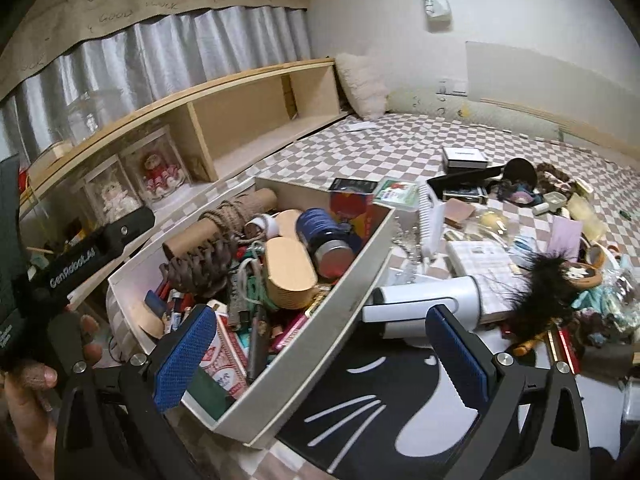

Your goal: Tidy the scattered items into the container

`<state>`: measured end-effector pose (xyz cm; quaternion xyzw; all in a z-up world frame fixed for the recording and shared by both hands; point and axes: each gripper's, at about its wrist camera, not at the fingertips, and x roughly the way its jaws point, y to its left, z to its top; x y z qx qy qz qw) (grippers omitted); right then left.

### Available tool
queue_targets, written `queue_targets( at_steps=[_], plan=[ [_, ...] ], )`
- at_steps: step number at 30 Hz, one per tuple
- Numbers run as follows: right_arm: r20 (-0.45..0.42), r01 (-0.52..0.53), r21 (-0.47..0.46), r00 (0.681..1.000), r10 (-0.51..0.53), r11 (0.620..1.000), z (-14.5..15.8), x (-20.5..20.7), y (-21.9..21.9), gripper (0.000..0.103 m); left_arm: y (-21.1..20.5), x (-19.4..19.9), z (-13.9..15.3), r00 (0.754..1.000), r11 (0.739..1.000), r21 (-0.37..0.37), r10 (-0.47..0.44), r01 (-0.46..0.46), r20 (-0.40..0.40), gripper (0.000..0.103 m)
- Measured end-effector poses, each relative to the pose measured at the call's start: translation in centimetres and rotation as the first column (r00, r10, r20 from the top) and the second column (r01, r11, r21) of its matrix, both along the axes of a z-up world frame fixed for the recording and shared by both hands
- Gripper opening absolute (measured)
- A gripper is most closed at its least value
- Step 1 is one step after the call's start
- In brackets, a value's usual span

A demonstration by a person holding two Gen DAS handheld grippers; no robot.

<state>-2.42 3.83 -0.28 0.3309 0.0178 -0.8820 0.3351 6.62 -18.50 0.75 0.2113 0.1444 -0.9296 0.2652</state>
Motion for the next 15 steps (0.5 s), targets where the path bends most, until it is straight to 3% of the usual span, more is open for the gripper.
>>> queue_targets(
  at_steps=[15],
  plan=[
    [-0.020, 0.114, 0.031, 0.993, -0.114, 0.993, 1.0, 0.0, 6.5, 0.103, 4.9, -1.2, 0.6, 0.987, 0.987, -0.038, -0.155, 0.157, 0.048, 0.103]
  ],
)
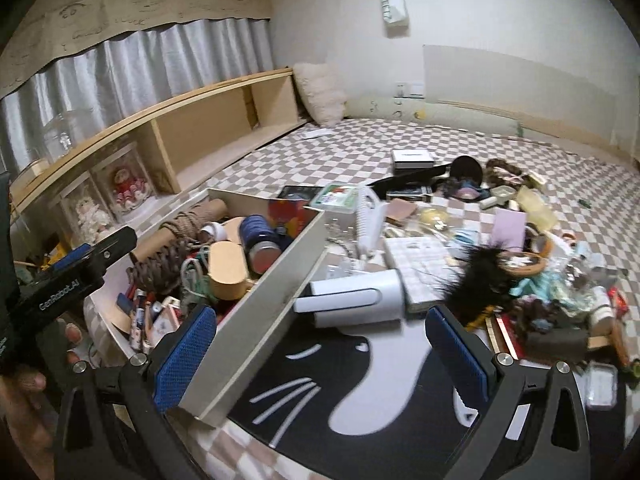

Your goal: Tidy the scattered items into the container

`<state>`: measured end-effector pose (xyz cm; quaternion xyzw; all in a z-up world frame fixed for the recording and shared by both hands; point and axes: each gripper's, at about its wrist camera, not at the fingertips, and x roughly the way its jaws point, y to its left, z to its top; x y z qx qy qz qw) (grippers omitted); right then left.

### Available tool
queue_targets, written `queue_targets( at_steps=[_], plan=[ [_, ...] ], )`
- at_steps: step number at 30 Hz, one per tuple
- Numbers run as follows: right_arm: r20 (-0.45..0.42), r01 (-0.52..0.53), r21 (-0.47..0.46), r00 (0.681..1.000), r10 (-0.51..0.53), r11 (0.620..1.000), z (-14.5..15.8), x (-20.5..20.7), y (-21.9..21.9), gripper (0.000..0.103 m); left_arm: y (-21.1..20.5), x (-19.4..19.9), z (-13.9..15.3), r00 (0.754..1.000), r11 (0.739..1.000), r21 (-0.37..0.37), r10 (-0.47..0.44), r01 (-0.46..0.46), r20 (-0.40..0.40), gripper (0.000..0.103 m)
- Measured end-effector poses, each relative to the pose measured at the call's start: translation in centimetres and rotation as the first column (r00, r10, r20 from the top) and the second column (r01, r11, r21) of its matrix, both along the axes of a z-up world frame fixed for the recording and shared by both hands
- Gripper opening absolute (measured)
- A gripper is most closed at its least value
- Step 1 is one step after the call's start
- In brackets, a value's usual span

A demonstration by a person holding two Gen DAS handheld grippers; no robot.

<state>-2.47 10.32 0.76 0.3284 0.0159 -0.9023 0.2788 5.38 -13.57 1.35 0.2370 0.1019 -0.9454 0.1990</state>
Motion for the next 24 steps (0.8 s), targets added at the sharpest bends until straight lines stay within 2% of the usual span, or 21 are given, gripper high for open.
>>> queue_targets(
  at_steps=[15, 24],
  plan=[
    [-0.023, 0.113, 0.029, 0.993, -0.113, 0.993, 0.9, 2.2, 6.8, 0.103, 5.9, 0.4, 0.3, 0.986, 0.987, -0.021, -0.160, 0.161, 0.034, 0.103],
    [-0.052, 0.161, 0.050, 0.986, -0.158, 0.986, 1.2, 3.9, 9.5, 0.103, 8.4, 1.3, 0.3, 0.975, 0.975, -0.048, -0.216, 0.218, 0.054, 0.103]
  ],
)
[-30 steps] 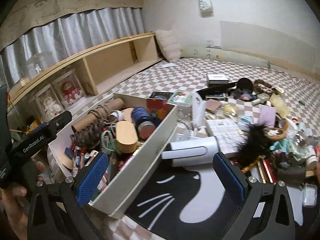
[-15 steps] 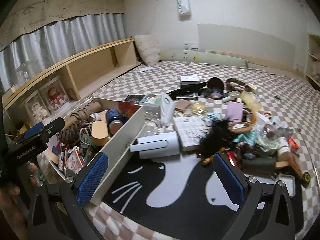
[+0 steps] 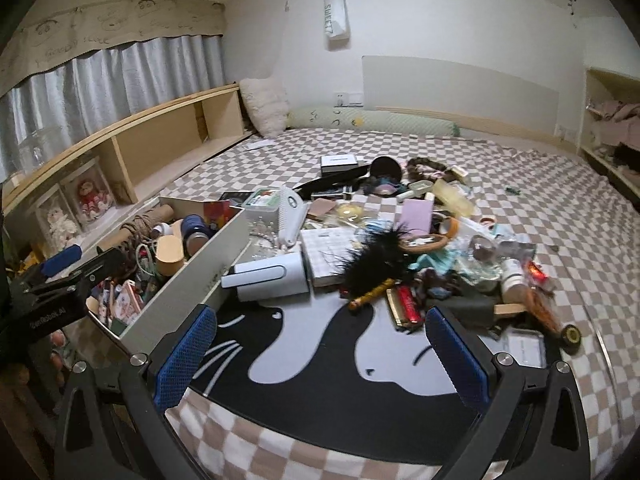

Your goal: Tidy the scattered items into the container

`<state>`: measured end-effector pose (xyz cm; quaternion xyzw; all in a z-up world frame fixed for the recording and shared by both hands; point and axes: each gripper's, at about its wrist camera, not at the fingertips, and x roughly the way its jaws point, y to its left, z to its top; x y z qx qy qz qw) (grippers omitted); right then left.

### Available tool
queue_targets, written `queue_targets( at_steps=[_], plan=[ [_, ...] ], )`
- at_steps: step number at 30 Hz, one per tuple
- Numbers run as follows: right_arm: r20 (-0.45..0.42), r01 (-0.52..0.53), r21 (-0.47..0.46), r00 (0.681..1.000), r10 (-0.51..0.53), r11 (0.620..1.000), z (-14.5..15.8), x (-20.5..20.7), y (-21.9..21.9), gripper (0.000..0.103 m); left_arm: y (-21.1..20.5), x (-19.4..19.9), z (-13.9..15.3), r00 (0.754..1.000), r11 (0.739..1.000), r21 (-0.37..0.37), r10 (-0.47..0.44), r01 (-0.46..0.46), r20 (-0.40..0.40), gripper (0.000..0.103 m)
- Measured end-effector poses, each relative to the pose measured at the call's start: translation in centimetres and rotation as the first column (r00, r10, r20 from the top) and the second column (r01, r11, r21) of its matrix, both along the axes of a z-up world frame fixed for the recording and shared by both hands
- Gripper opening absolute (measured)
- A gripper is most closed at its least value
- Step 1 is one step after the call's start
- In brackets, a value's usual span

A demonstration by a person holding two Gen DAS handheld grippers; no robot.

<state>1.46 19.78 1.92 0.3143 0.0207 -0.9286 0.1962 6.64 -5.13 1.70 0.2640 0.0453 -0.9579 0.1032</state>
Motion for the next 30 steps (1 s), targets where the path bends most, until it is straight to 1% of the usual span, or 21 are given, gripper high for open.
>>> queue_targets(
  at_steps=[6, 14, 16, 20, 30],
  plan=[
    [-0.016, 0.032, 0.007, 0.999, -0.032, 0.999, -0.1, 1.3, 1.6, 0.103, 1.3, 0.8, -0.2, 0.999, 0.999, -0.008, -0.048, 0.048, -0.005, 0.103],
    [-0.025, 0.072, 0.001, 0.997, -0.071, 0.997, -0.8, 2.3, 3.3, 0.103, 3.4, 1.6, -0.4, 0.995, 0.993, -0.056, -0.105, 0.104, -0.002, 0.103],
    [-0.031, 0.084, -0.013, 0.996, -0.084, 0.996, -1.0, 2.5, 3.8, 0.103, 3.9, 1.7, -0.4, 0.993, 0.991, -0.072, -0.116, 0.115, -0.004, 0.103],
    [-0.011, 0.111, -0.032, 0.994, -0.111, 0.993, -1.9, 2.5, 4.6, 0.103, 4.6, 1.7, -0.5, 0.993, 0.987, -0.113, -0.114, 0.112, -0.008, 0.103],
    [-0.014, 0.108, -0.012, 0.994, -0.109, 0.994, -2.6, 2.7, 4.6, 0.103, 5.0, 1.4, -0.9, 0.993, 0.987, -0.110, -0.114, 0.114, 0.005, 0.103]
  ],
)
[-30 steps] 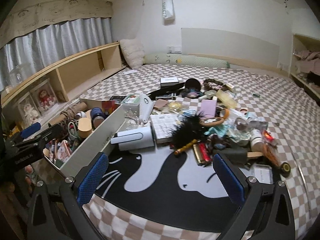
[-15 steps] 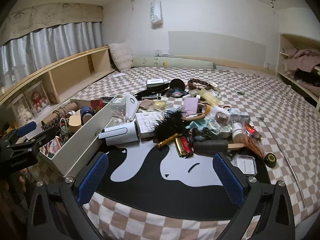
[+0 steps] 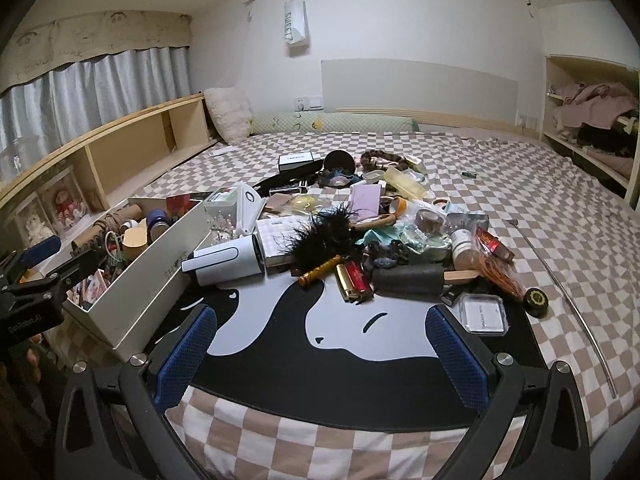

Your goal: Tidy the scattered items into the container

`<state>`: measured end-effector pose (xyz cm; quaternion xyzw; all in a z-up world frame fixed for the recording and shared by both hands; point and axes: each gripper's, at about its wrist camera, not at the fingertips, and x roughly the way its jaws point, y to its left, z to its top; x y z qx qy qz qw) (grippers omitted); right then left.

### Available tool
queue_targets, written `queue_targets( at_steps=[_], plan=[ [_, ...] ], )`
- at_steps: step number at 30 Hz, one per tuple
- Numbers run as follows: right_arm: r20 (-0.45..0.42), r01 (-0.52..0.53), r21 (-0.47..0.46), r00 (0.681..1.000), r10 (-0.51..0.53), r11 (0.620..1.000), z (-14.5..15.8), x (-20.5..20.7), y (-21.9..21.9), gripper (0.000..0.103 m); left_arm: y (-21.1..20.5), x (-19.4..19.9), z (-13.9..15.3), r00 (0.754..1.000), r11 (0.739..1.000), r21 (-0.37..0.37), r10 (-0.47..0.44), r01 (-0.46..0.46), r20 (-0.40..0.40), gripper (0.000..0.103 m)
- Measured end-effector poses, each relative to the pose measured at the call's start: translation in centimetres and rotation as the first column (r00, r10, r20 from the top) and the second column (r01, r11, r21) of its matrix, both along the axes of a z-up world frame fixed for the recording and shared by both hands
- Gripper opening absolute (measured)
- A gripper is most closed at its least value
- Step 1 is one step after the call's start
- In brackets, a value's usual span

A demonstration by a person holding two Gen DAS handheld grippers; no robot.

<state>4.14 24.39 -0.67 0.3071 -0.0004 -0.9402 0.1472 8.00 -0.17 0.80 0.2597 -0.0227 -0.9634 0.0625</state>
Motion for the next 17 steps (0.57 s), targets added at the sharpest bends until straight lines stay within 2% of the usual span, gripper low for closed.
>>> queue_targets(
  at_steps=[10, 17],
  plan=[
    [0.005, -0.001, 0.001, 1.000, 0.001, 1.000, -0.14, 0.10, -0.20, 0.103, -0.32, -0.07, -0.46, 1.000, 1.000, 0.019, 0.011, -0.011, 0.007, 0.103],
    [0.011, -0.008, 0.002, 1.000, 0.008, 1.000, -0.28, 0.11, -0.45, 0.103, -0.18, 0.05, -0.82, 1.000, 1.000, -0.010, 0.021, -0.021, 0.004, 0.103]
  ],
)
